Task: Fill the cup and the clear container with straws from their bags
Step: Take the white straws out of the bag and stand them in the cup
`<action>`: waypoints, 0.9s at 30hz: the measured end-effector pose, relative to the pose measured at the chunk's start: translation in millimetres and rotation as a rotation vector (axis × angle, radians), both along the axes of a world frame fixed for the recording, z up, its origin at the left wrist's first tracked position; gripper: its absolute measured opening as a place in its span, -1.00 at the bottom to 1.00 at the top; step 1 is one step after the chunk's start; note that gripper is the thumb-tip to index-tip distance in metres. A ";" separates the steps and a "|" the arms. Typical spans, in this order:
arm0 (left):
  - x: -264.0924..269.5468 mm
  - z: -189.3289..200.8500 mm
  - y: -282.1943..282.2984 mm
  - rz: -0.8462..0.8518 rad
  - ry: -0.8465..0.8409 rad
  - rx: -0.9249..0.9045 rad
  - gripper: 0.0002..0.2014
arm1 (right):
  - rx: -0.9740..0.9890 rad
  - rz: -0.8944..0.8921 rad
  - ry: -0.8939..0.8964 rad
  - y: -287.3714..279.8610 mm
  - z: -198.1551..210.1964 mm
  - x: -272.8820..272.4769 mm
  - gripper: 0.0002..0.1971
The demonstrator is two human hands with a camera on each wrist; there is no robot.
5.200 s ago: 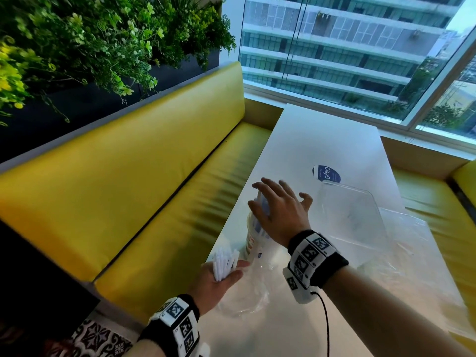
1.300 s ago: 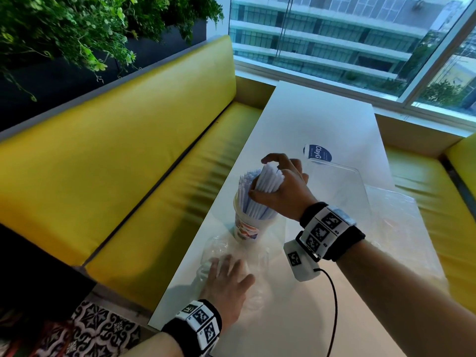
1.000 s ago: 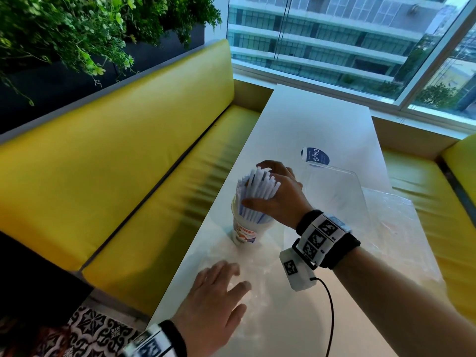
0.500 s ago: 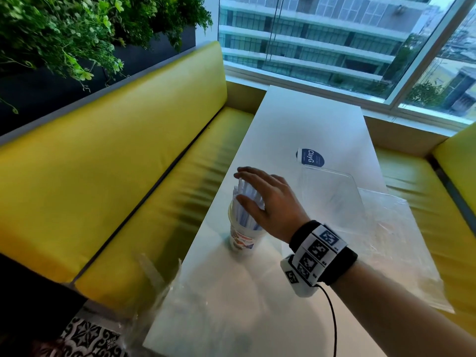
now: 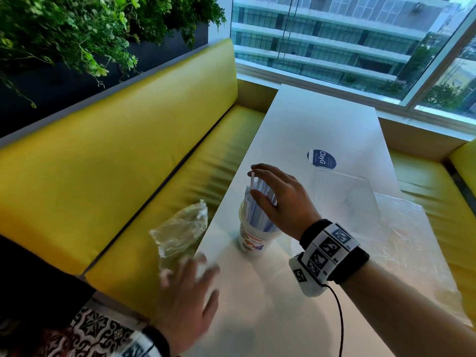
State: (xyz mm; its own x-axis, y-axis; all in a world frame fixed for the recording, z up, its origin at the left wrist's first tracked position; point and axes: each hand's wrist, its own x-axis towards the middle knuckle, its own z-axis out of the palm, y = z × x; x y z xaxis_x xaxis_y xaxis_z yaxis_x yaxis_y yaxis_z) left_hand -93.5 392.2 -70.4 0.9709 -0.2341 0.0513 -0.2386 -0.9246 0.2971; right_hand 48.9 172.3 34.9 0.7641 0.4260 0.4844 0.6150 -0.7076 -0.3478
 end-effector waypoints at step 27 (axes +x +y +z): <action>29.6 -56.6 28.5 0.025 0.159 0.014 -0.63 | 0.213 -0.120 -0.109 10.4 5.9 0.3 -0.77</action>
State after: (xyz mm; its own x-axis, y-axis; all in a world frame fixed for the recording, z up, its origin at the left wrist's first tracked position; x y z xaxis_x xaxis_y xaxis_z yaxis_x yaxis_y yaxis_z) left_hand -64.0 420.8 -127.0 0.9720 -0.2093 -0.1070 -0.1664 -0.9341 0.3159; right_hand 49.2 182.7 40.8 0.7413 0.2150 0.6358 0.5732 -0.6956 -0.4332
